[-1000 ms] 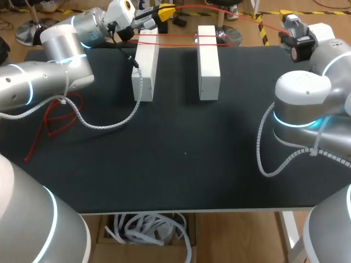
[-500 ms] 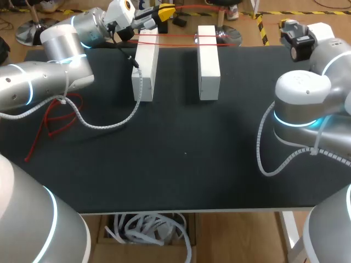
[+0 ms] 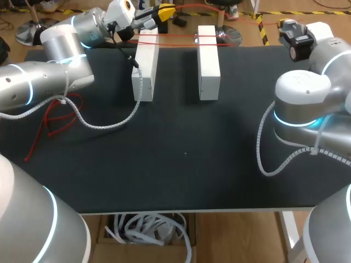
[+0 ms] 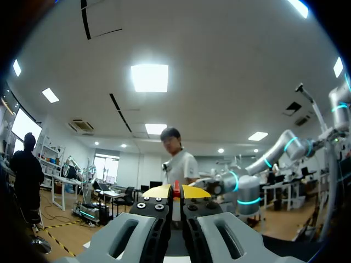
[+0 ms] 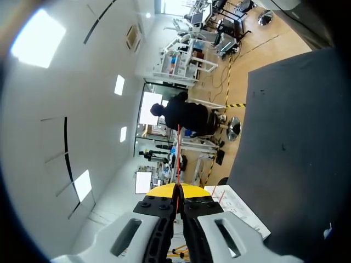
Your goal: Grab the tape and strap the tape.
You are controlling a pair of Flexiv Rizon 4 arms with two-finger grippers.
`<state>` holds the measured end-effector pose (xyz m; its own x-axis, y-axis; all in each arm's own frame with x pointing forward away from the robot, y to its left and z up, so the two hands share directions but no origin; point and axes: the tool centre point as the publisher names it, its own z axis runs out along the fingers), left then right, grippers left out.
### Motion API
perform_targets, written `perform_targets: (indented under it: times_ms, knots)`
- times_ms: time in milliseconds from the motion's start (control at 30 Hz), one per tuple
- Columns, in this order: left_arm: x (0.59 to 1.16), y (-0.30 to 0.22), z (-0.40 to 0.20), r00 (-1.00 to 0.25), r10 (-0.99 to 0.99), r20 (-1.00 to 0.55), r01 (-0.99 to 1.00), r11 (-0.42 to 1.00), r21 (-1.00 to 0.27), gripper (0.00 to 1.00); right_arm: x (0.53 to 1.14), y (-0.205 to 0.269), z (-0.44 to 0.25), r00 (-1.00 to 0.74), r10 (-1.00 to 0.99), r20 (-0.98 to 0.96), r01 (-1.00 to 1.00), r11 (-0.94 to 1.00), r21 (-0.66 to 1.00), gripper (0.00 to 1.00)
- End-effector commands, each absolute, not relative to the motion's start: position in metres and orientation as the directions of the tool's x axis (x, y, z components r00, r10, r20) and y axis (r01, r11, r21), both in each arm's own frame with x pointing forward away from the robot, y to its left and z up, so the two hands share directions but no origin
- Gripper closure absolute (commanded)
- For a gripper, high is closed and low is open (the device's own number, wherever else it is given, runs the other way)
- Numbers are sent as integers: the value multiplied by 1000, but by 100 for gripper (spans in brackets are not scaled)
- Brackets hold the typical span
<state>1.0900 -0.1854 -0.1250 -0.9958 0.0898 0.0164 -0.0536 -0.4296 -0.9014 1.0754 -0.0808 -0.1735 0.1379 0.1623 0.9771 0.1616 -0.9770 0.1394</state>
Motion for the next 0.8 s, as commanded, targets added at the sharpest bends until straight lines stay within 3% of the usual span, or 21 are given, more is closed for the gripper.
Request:
perform_targets:
  times_ms: [33, 800]
  knots:
    - [1090, -185, -125, -996, 90, 17, -54, -429, -902, 100, 1076, -82, -172, 146, 174, 974, 167, -975, 149, 100]
    - [1090, -185, -125, -996, 90, 17, -54, -429, -902, 100, 1078, -80, -171, 145, 200, 969, 186, -967, 171, 100]
